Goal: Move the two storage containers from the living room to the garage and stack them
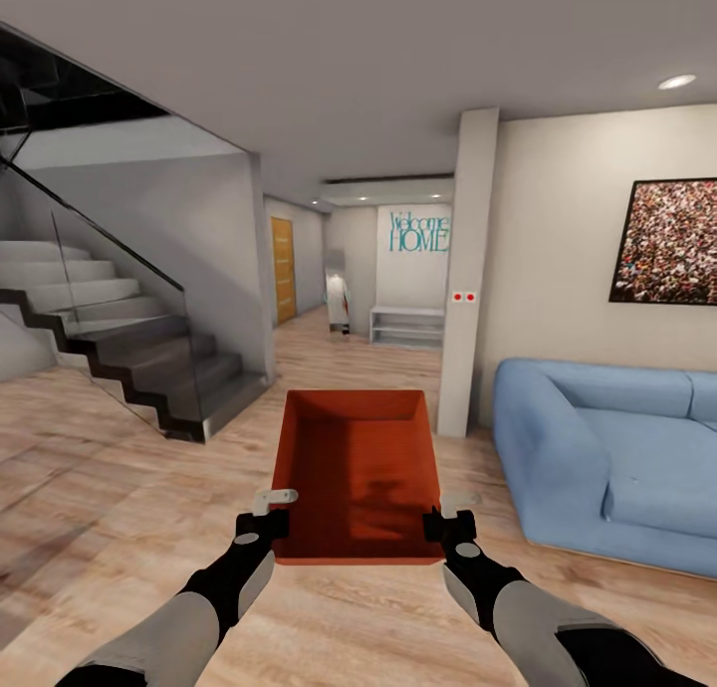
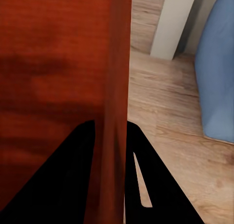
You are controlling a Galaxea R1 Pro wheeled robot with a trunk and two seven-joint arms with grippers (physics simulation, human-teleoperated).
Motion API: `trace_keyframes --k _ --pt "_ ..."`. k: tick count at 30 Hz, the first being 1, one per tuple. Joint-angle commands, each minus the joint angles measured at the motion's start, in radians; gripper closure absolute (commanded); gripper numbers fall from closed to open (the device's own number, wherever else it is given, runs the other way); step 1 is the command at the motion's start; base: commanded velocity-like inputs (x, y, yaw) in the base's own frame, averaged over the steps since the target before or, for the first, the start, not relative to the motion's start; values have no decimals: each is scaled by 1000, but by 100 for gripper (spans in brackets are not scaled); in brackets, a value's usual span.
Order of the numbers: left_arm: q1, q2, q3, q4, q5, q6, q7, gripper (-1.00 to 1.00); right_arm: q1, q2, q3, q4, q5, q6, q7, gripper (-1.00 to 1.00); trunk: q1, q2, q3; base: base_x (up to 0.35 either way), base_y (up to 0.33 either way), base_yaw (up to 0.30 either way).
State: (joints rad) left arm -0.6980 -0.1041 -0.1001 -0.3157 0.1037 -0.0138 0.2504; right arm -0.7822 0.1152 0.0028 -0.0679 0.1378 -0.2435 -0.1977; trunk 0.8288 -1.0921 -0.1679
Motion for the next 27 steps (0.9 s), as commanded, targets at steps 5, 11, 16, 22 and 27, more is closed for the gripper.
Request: trace_keyframes --k 5,11,16,22,27 --pt "-1 3 12 -3 -9 -46 21 100 -1 0 -33 3 -4 -2 -9 100 1 -1 -1 322 72 0" --pt "-1 3 12 -3 -9 -46 21 100 -2 0 -33 3 -4 -2 -9 100 1 -1 -1 322 71 0" --pt "-1 3 12 -3 -9 -45 22 100 -1 0 -33 3 -4 -2 -9 100 1 -1 -1 322 71 0" --pt "-1 3 12 -3 -9 -46 22 100 -2 0 -33 3 -4 -3 -10 100 1 -1 -1 322 71 0" --pt "-1 3 12 -3 -9 -46 22 100 -2 0 -33 3 -4 -3 -10 100 1 -1 -1 322 71 0"
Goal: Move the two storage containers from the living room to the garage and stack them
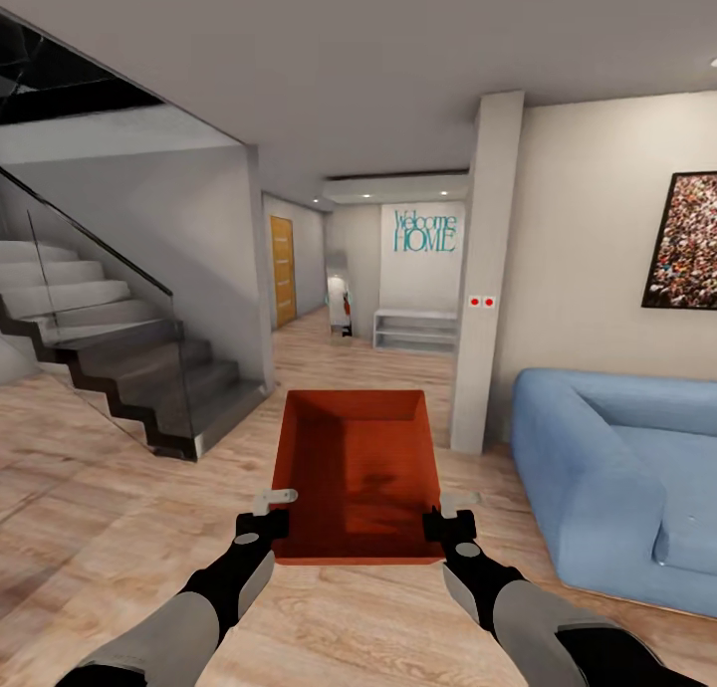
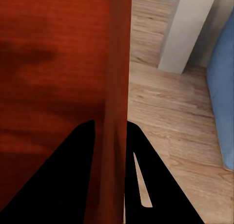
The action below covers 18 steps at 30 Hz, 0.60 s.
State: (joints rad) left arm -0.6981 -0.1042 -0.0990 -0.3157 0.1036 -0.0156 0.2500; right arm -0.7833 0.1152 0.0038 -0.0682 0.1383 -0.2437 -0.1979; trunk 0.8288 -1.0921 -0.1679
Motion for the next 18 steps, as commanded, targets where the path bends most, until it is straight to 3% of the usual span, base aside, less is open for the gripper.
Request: trace_keyframes --k 1,18 --pt "-1 3 11 -3 -8 -44 22 100 -1 0 -34 4 -5 -3 -10 100 1 -1 -1 322 71 0" --pt "-1 3 11 -3 -8 -44 22 100 0 -2 -34 4 -5 -2 -9 100 1 -1 -1 322 71 0"
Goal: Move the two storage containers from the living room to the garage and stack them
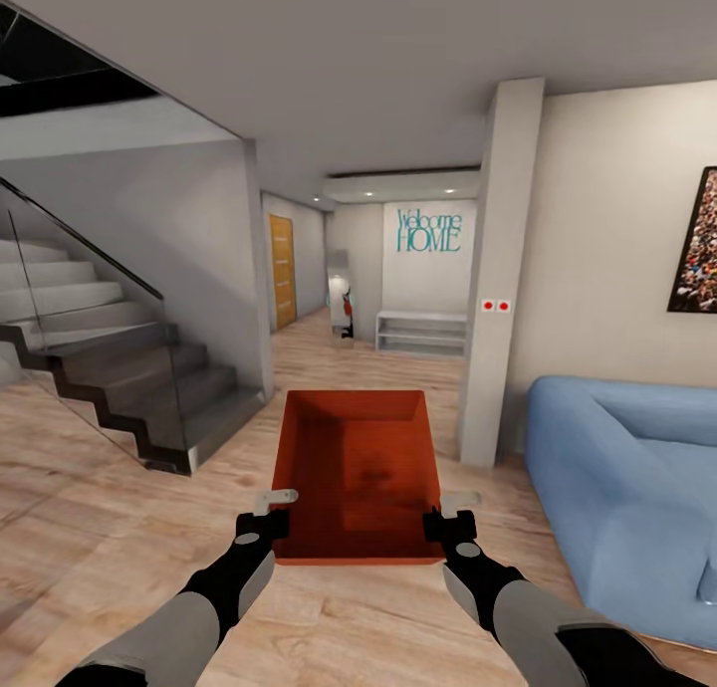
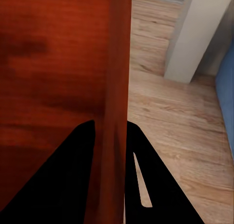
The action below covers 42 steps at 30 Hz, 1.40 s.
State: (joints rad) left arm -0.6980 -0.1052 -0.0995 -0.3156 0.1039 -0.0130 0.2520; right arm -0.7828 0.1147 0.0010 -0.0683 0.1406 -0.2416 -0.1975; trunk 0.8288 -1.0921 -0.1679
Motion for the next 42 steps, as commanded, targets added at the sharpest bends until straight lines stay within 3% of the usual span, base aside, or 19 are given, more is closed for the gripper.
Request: trace_keyframes --k 1,42 --pt "-1 4 12 -3 -9 -47 20 100 -1 -1 -32 4 -7 -4 -10 100 1 -1 -1 322 71 0" --pt "-1 4 12 -3 -9 -47 20 100 -1 0 -32 4 -7 -5 -10 100 1 -1 -1 322 35 0"
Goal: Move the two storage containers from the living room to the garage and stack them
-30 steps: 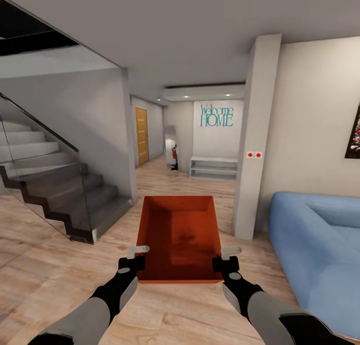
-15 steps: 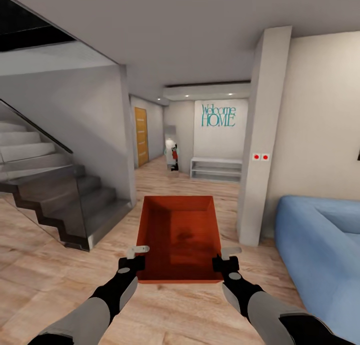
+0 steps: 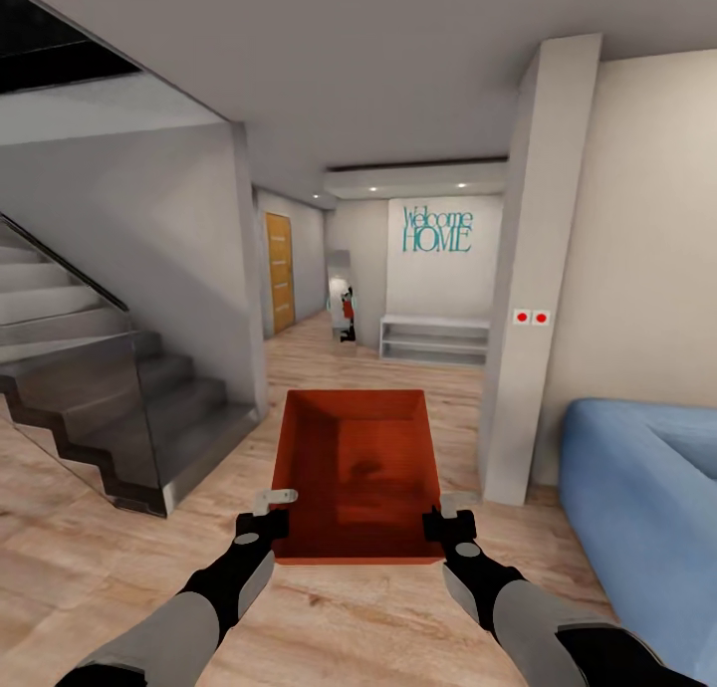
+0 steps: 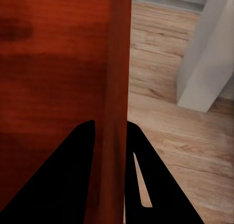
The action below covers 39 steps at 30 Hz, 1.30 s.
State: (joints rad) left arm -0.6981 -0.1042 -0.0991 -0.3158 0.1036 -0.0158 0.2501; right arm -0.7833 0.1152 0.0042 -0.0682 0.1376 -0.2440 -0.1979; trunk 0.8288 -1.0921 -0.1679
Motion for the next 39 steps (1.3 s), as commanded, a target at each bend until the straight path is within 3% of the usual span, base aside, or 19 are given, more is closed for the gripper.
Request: trace_keyframes --k 1,39 --pt "-1 3 11 -3 -8 -44 21 100 -1 0 -35 4 -4 -3 -9 100 1 -1 -1 322 0 0" --pt "-1 4 12 -3 -8 -44 21 100 0 0 -35 4 -4 -3 -10 100 1 -1 -1 322 0 0"
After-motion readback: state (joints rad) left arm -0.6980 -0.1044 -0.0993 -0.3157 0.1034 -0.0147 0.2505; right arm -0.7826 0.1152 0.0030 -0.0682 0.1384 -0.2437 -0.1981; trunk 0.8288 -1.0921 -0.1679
